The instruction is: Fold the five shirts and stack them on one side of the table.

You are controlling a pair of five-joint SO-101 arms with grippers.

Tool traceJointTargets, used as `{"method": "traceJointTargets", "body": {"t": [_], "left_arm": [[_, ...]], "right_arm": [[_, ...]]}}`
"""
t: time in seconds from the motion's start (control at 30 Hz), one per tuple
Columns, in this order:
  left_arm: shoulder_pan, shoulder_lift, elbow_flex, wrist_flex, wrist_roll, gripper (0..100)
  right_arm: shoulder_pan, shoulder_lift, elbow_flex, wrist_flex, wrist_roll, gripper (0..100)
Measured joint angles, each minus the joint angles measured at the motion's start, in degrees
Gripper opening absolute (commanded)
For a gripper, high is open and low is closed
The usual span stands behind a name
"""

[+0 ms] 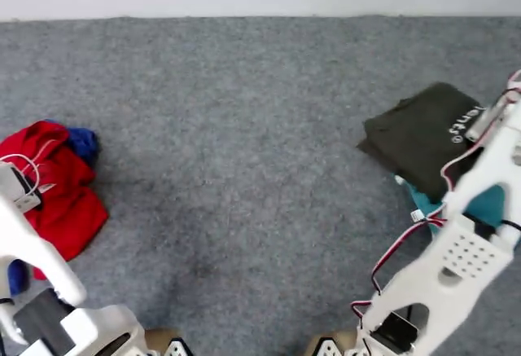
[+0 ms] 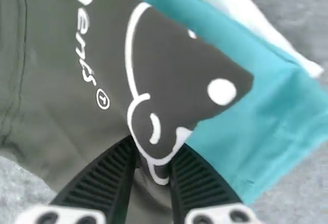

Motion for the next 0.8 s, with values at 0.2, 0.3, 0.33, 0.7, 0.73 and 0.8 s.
{"method": "traceJointTargets", "body": {"t": [0.2, 0.3, 0.33, 0.7, 0.73, 0.8], "left_arm": [[0.0, 0.0, 0.0, 0.0, 0.0, 12], [0.0, 0.0, 0.0, 0.0, 0.0, 12], [0.0, 0.0, 0.0, 0.0, 0.0, 12], [0.0, 0.0, 0.0, 0.0, 0.0, 12], [0.0, 0.0, 0.0, 0.0, 0.0, 12], [0.0, 0.0, 0.0, 0.0, 0.0, 12]], "right_arm": [[5.3, -0.7, 4.0, 0.0, 0.0, 0.9], [7.0, -0.7, 5.4, 0.0, 0.0, 0.9], [7.5, -0.7, 5.5, 0.0, -0.1, 0.9], [9.9, -0.7, 9.5, 0.0, -0.2, 0.9], [9.9, -0.7, 10.3, 0.0, -0.2, 0.9], [9.9, -0.7, 11.6, 0.0, -0.2, 1.0]]}}
